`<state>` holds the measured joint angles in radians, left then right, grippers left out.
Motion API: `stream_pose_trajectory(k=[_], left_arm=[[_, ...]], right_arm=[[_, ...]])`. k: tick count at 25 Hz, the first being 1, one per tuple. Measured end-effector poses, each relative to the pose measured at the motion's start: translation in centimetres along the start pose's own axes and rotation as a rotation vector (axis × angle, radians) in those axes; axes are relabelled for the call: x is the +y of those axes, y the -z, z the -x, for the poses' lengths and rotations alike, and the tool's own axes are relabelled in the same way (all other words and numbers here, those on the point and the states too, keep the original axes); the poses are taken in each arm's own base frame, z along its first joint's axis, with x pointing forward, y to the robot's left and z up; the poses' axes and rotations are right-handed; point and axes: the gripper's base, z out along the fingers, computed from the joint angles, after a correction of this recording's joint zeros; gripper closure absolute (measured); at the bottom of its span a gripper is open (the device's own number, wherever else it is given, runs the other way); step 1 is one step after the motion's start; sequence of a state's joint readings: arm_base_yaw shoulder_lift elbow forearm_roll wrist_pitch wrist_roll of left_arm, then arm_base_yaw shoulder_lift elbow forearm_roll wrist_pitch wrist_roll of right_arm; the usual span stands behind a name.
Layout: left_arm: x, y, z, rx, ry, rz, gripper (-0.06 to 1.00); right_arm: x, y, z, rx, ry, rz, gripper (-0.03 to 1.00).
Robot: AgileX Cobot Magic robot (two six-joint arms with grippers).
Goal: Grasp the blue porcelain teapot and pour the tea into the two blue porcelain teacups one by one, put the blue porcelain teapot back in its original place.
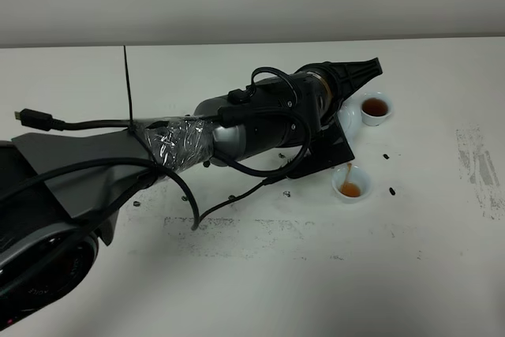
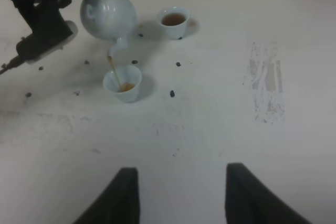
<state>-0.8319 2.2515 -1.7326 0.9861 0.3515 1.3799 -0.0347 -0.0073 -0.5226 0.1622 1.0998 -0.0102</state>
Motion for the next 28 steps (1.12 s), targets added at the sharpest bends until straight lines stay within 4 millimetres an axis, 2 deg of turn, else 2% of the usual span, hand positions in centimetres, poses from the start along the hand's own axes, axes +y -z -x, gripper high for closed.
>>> stream_pose_trajectory(k=[28], left_arm=[[0.58, 0.13, -0.01, 0.026, -0.074, 0.041, 0.86]], right_arm=[[0.00, 0.00, 0.00, 0.000, 0.001, 0.000, 0.56]])
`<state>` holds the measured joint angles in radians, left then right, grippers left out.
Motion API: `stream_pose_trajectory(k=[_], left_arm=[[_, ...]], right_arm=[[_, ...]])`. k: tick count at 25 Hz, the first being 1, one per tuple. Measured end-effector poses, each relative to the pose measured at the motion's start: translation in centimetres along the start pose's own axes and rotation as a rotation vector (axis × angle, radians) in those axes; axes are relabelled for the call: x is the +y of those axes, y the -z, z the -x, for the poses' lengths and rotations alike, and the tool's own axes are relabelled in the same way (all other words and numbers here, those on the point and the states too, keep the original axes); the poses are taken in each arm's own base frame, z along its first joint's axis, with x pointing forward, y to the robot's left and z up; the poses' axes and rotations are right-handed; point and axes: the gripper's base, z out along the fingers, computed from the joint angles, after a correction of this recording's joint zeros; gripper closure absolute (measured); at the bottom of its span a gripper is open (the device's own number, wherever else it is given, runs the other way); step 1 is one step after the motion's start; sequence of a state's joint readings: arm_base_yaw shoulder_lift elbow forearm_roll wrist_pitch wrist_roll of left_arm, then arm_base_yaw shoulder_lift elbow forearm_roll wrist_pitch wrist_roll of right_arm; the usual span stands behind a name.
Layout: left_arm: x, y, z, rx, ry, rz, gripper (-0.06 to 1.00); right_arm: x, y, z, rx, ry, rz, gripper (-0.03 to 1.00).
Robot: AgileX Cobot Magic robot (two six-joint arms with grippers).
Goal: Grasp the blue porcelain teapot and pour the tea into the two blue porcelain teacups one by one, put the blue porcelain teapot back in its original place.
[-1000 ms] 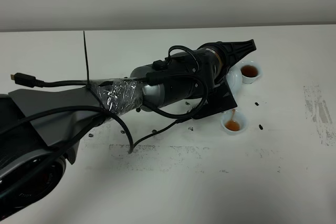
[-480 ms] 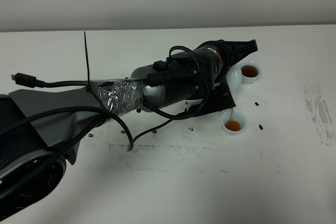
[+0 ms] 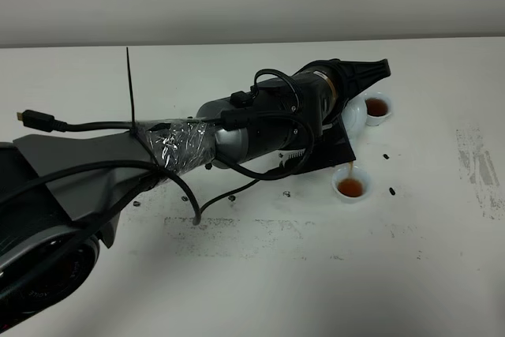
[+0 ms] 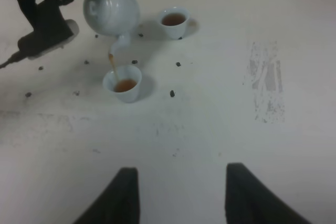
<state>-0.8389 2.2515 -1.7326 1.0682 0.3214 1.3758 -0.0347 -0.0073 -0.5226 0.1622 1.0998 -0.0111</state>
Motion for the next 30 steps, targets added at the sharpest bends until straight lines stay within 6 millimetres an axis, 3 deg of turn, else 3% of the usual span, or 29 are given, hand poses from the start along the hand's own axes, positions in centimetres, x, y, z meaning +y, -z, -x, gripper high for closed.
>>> stream_pose_trajectory(k=[30], left_arm=[[0.37, 0.01, -0.02, 0.003, -0.024, 0.041, 0.86]], right_arm=[[0.00, 0.00, 0.00, 0.000, 0.000, 0.000, 0.56]])
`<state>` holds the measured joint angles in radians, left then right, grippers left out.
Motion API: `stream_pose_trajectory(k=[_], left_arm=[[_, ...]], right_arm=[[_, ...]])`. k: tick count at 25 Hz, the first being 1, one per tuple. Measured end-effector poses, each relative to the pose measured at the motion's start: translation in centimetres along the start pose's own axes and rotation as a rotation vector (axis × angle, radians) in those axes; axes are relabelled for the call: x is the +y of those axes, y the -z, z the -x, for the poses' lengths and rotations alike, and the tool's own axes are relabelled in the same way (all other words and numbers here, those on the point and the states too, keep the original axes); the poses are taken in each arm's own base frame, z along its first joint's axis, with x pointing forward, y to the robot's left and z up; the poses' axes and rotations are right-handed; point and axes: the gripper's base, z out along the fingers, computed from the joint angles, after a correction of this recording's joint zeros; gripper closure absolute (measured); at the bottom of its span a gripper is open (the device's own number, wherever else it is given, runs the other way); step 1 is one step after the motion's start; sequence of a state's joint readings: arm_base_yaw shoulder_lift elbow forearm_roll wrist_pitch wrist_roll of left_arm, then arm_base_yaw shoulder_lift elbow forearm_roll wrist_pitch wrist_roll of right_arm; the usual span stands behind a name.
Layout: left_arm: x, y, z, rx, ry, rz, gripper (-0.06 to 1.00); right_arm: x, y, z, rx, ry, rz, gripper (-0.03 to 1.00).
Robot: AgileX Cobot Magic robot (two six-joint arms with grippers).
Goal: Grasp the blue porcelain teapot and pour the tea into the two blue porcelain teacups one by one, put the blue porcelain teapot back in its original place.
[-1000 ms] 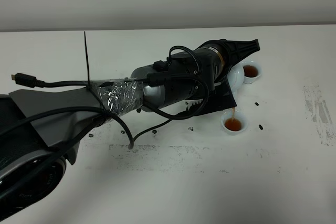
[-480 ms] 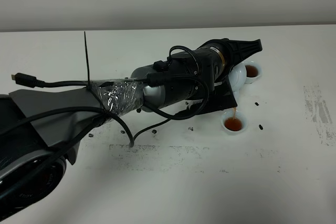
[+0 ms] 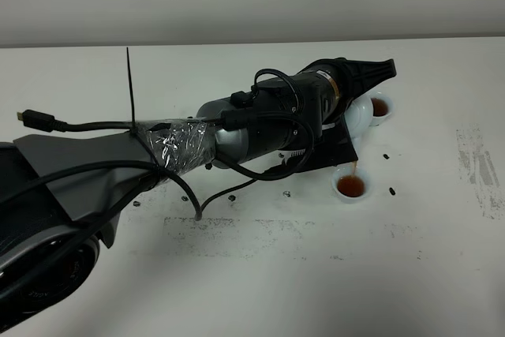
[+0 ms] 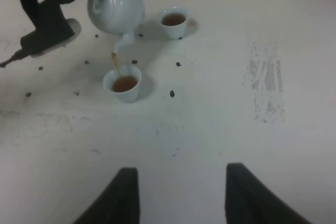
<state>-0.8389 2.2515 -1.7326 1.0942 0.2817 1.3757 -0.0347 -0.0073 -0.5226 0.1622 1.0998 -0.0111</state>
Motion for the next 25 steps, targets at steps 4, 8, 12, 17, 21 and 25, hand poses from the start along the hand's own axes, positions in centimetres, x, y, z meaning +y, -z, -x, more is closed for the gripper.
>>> stream_pose_trajectory(k=[4, 8, 12, 17, 21, 25], left_arm=[[0.03, 0.00, 0.01, -0.001, 0.000, 0.003, 0.86], [0.05, 0.00, 0.00, 0.000, -0.002, 0.006, 0.86], [0.05, 0.00, -0.02, 0.002, -0.006, 0.006, 0.86], [0.05, 0.00, -0.02, 0.002, -0.006, 0.006, 0.86], [0.05, 0.00, -0.02, 0.002, -0.006, 0.006, 0.86], [0.05, 0.00, -0.02, 0.002, -0.006, 0.006, 0.86]], right_arm=[[0.00, 0.00, 0.00, 0.000, 0.000, 0.000, 0.56], [0.00, 0.00, 0.00, 0.000, 0.000, 0.000, 0.56], [0.00, 0.00, 0.00, 0.000, 0.000, 0.000, 0.56], [0.00, 0.00, 0.00, 0.000, -0.001, 0.000, 0.56], [0.00, 0.00, 0.00, 0.000, -0.001, 0.000, 0.56], [0.00, 0.00, 0.00, 0.000, 0.000, 0.000, 0.56]])
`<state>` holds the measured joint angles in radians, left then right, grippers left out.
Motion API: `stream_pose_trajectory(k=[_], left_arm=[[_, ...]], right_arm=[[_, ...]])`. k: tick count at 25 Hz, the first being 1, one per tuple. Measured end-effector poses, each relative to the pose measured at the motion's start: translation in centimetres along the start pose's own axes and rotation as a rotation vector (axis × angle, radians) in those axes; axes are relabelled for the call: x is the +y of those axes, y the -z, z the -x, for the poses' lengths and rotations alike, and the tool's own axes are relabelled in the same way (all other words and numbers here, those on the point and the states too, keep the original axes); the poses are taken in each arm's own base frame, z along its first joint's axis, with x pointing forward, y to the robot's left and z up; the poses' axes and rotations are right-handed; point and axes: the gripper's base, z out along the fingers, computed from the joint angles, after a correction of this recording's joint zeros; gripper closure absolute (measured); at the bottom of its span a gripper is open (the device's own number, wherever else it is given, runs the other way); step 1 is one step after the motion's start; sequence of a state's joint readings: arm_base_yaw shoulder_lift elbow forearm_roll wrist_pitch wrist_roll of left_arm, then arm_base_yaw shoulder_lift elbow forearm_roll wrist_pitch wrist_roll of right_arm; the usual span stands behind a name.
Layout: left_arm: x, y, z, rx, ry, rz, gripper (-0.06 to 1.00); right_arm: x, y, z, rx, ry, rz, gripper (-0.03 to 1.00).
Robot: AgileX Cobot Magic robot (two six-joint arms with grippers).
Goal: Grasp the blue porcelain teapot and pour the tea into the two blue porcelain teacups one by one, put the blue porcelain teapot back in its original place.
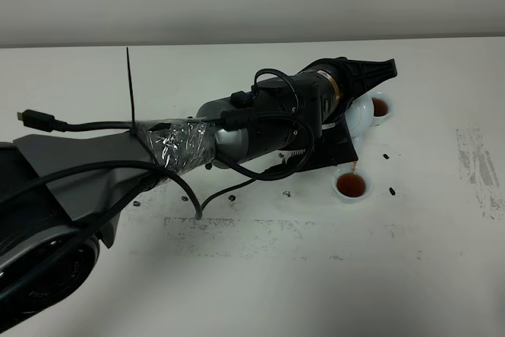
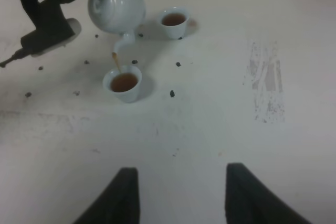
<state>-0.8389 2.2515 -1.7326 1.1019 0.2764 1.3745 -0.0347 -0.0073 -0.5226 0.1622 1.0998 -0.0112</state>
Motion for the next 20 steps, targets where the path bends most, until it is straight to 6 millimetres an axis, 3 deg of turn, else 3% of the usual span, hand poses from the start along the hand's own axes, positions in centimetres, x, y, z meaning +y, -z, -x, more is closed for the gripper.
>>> stream_pose_trajectory(k=[11, 20], left_arm=[[0.00, 0.00, 0.00, 0.000, 0.054, 0.000, 0.86], [-0.09, 0.00, 0.24, -0.024, 0.303, -0.014, 0.86]], right_arm=[[0.00, 0.00, 0.00, 0.000, 0.000, 0.000, 0.56], [0.00, 0.00, 0.00, 0.000, 0.000, 0.000, 0.56]])
